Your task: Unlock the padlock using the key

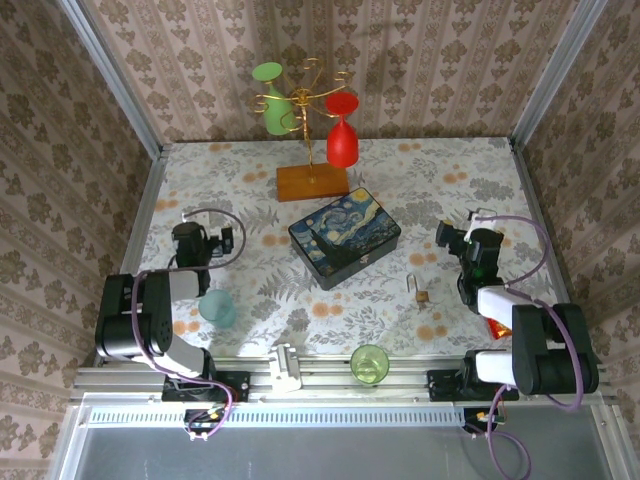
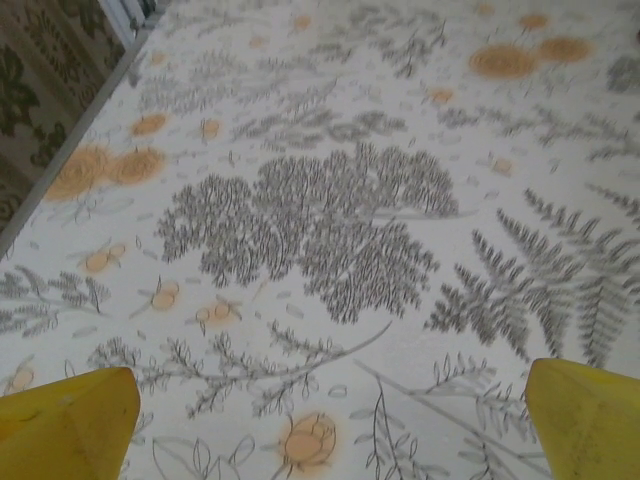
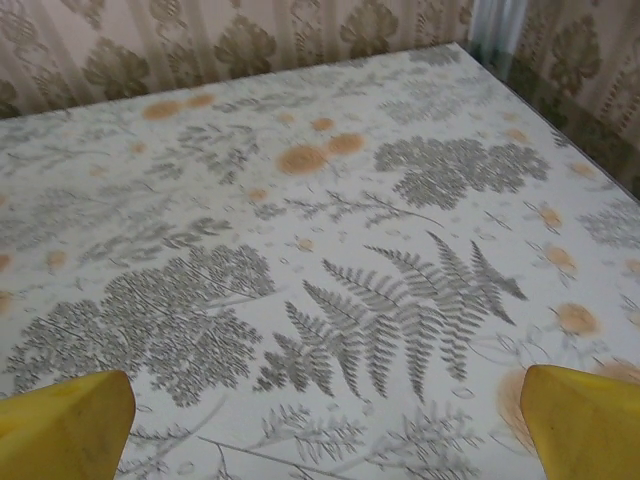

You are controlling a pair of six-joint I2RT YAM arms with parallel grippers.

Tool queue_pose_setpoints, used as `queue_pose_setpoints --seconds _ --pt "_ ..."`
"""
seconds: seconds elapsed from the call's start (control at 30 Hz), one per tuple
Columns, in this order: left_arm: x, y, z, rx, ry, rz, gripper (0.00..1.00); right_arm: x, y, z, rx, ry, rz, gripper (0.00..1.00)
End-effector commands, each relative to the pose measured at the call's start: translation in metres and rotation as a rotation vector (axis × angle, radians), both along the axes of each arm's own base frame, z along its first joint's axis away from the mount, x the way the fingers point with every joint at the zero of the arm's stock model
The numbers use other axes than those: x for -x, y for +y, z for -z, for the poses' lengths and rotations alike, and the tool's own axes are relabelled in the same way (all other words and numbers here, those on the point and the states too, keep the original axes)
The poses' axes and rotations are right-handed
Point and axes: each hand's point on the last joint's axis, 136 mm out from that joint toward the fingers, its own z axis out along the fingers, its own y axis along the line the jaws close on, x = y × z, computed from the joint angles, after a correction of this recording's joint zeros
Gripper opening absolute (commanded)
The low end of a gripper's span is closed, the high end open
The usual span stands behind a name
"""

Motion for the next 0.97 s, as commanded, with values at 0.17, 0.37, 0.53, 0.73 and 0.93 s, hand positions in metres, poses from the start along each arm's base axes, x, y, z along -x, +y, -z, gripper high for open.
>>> queue_pose_setpoints --seconds 0.17,0.37,0.53,0.73,0.93 --pt "-0.002 -0.007 -0.011 -0.012 -0.115 0.035 1.00 -0.025 0.030 0.016 0.044 -0.003 -0.128 1.00" --pt "-0.003 -0.006 -0.011 -0.021 -0.119 0.033 1.00 -0.032 0.031 0.017 0.047 0.019 -0.127 1.00" --pt "-0.002 -0.008 -0.010 -0.026 -0.119 0.038 1.00 -0.032 0.032 0.016 0.050 0.017 -0.128 1.00" --pt "-0.003 -0.018 -0.011 -0.049 -0.118 0.079 1.00 -0.031 0.032 0.017 0.051 0.018 -0.131 1.00" --pt "-0.004 -0.016 -0.010 -0.020 -0.109 0.089 1.00 -0.031 0.032 0.016 0.051 0.015 -0.129 1.00"
